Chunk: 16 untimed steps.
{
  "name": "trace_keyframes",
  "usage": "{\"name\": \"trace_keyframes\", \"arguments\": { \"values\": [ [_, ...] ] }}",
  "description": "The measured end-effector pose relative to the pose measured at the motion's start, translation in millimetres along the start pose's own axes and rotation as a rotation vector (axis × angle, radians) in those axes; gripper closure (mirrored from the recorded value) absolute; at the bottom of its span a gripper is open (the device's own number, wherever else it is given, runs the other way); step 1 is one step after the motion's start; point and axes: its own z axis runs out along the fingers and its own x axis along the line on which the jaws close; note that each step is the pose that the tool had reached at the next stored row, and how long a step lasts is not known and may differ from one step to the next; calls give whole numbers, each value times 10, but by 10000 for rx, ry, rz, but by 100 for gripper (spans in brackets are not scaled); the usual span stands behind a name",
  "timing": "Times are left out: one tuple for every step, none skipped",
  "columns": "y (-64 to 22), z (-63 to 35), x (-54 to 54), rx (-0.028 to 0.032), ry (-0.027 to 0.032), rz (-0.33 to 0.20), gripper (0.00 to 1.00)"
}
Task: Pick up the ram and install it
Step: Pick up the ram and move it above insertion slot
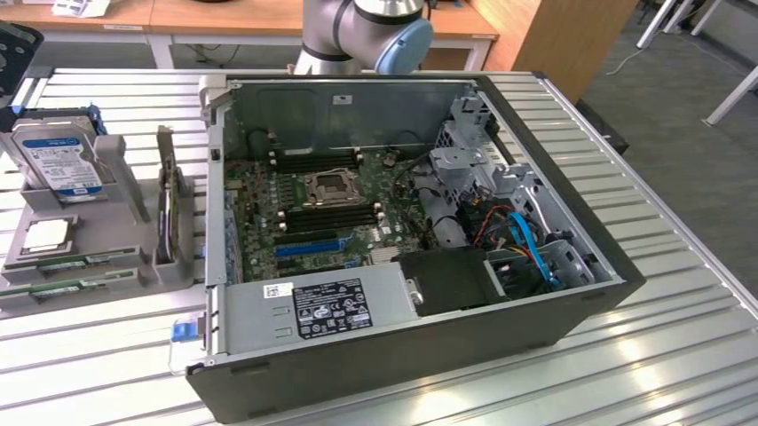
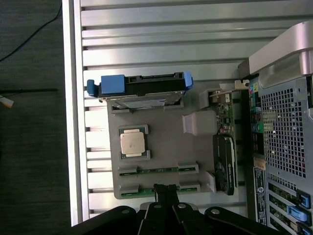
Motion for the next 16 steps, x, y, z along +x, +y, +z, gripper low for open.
{"name": "trace_keyframes", "arguments": {
  "values": [
    [0,0,0,0,2,-35,90],
    [0,0,0,2,5,-100,90],
    [0,0,1,3,8,-188,90],
    [0,0,1,4,13,-300,90],
    [0,1,1,5,18,-441,90],
    [0,0,0,9,26,-614,90],
    [0,0,0,11,34,-785,90],
    [0,0,0,14,40,-958,90],
    [0,0,0,16,48,-1126,90],
    [0,0,0,19,55,-1292,90],
    [0,0,0,22,62,-1452,90],
    [0,0,0,24,68,-1613,90],
    [0,0,0,27,75,-1784,90],
    [0,0,0,29,82,-1943,90],
    [0,0,0,31,89,-2101,90],
    [0,0,0,34,96,-2263,90]
  ]
}}
